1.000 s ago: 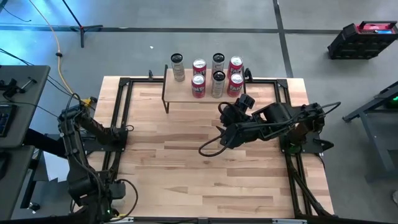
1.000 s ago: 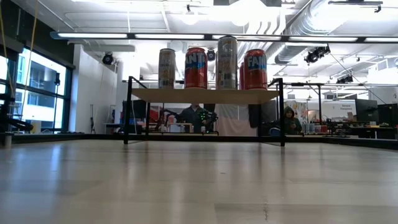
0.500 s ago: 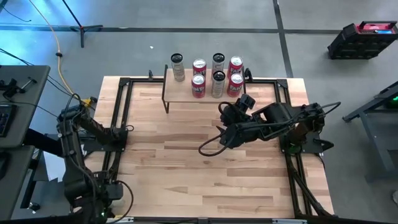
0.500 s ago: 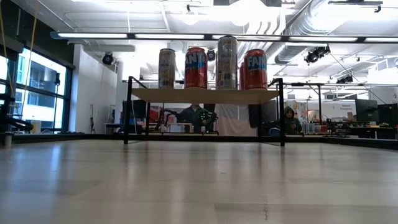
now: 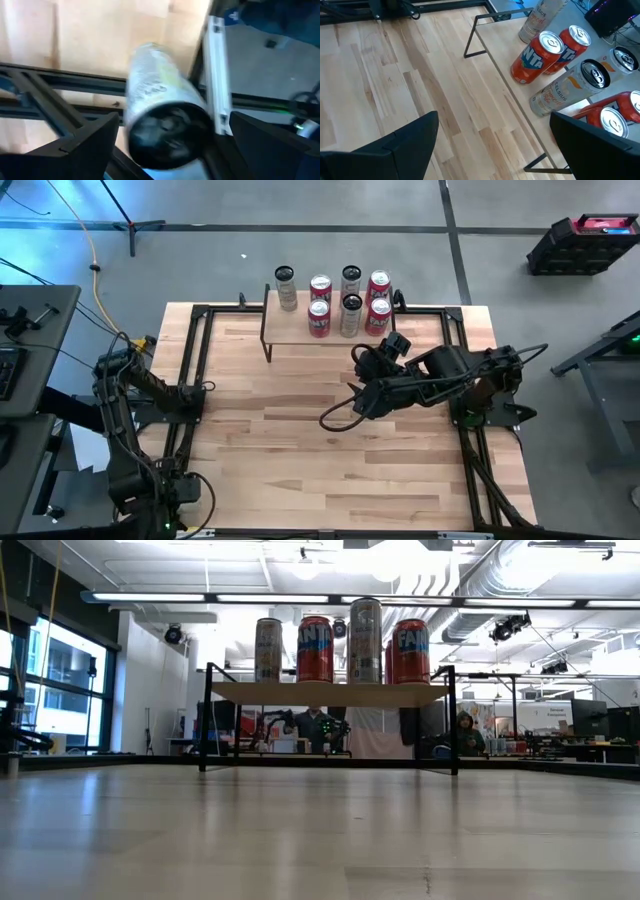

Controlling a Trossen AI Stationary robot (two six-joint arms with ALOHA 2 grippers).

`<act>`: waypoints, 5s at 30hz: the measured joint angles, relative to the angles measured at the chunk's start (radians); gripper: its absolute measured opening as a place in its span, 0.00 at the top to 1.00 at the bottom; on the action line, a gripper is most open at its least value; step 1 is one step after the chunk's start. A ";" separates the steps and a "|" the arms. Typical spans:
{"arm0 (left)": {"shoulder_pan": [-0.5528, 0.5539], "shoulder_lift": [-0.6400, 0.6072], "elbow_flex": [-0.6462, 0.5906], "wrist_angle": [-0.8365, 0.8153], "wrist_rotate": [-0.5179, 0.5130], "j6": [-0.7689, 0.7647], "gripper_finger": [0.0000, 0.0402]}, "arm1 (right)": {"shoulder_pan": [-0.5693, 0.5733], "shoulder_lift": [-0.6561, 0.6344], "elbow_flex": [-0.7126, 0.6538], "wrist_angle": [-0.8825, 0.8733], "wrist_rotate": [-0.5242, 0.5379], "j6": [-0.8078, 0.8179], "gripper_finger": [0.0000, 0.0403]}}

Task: Place canned beverage on shelf
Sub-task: Put the white soda can aligned with the other white soda can on the shelf

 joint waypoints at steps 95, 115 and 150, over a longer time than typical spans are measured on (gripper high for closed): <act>1.052 -0.494 0.218 -0.066 -0.262 1.068 0.39 | -0.056 0.000 0.000 0.019 0.000 0.062 0.08; 1.599 -0.061 0.867 -0.372 -0.146 1.650 0.39 | -0.099 0.000 0.000 0.020 -0.006 0.063 0.08; 1.784 0.079 0.662 -0.374 -0.116 1.691 0.39 | -0.098 0.000 0.000 0.019 -0.106 0.077 0.08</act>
